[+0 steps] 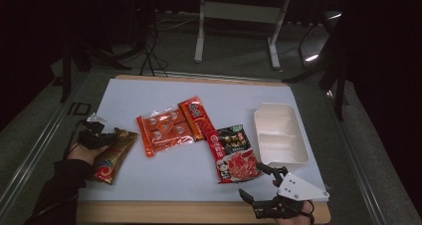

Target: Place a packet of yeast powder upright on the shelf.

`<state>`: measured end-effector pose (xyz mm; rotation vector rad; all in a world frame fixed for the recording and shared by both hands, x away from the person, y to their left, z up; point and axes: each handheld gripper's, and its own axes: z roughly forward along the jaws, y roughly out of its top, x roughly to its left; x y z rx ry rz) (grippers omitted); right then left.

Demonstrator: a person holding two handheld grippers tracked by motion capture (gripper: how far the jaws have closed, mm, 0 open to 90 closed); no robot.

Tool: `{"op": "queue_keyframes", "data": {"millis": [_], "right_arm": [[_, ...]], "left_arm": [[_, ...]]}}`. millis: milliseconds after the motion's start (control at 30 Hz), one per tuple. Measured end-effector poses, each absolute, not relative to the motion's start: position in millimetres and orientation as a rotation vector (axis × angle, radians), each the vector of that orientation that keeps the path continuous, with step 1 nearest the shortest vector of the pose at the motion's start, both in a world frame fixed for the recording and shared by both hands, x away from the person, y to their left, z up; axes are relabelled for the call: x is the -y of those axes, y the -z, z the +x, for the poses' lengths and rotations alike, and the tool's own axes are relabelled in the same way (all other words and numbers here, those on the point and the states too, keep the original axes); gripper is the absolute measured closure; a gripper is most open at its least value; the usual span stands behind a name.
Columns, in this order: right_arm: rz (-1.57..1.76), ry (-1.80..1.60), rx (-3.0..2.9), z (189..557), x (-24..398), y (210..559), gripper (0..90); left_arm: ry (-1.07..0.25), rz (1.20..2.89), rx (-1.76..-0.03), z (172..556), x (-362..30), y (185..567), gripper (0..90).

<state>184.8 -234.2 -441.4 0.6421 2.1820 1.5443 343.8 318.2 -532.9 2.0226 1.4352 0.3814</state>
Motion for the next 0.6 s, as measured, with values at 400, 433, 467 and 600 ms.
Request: {"op": "queue_keyframes", "data": {"millis": [400, 433, 467, 600], "right_arm": [[0.638, -1.601, -2.15, 184.8, 239.4, 438.1, 10.7], [0.635, -1.603, -2.142, 184.6, 239.6, 437.7, 10.7], [0.631, -1.607, -2.137, 184.8, 239.8, 437.4, 10.7], [0.614, -1.625, -2.115, 185.1, 241.4, 436.5, 13.4]], "left_arm": [[-0.447, 1.973, -1.395, 316.9, -319.2, 504.5, 90.0], [-0.446, 1.976, -1.387, 314.2, -318.5, 502.0, 90.0], [-0.452, 1.974, -1.374, 310.7, -317.0, 499.2, 90.0], [-0.46, 1.959, -1.337, 298.4, -312.8, 487.5, 90.0]]}}
